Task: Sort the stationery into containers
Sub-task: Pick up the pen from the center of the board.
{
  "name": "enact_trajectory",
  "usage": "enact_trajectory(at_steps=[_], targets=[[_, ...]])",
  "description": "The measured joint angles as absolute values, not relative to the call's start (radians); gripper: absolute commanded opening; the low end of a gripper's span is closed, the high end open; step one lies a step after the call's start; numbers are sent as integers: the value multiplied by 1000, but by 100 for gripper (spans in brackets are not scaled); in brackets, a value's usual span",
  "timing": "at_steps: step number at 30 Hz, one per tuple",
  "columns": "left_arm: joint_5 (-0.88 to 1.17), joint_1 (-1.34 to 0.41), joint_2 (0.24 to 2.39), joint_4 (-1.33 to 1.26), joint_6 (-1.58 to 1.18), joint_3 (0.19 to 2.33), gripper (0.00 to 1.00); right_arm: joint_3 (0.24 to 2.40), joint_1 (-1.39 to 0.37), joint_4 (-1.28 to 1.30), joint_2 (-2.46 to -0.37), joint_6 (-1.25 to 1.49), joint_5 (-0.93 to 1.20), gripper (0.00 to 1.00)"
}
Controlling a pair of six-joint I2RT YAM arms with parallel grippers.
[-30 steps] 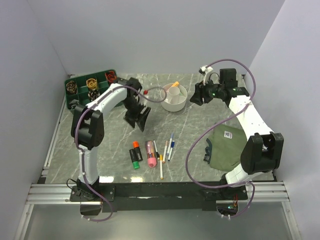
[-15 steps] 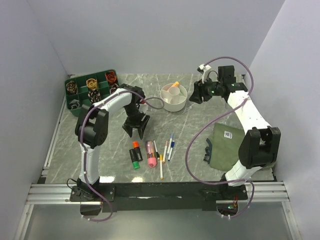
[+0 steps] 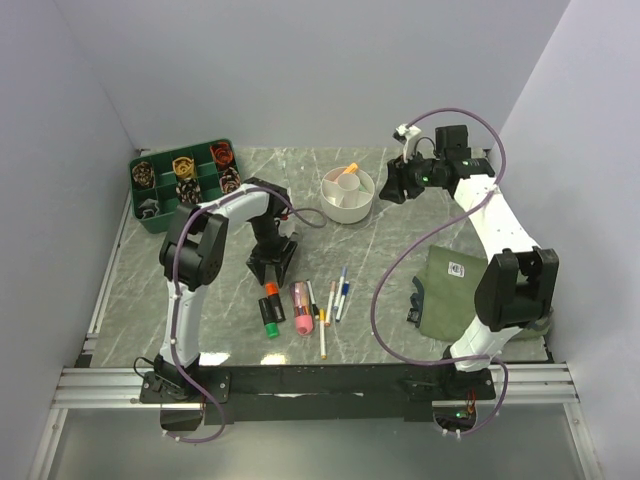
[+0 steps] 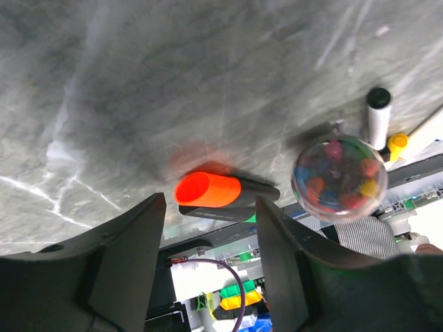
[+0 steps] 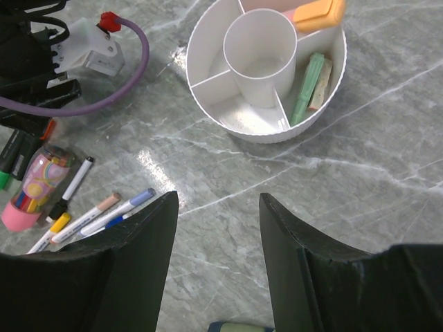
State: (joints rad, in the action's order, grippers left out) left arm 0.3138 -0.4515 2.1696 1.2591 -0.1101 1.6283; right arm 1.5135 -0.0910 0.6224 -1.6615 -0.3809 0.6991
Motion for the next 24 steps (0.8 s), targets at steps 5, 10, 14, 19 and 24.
enact_trajectory(at_steps=[5,10,14,19,24], targets=[[315,-451,2180,1252,-119,1608,50,1520,-91,632,-1688,-391,696,58],[316,-449,2195,1247,-121,1606,48,1521,-91,638,-1691,-395,693,58],[315,-448,2199,1246,-122,1606,43,1524,-91,641,-1694,-403,693,58],[326,-447,2231,1284,-126,1616,43,1541,-91,640,-1707,-408,692,58],[348,-447,2267,1335,-123,1636,36,1543,-91,640,-1708,-414,691,58]])
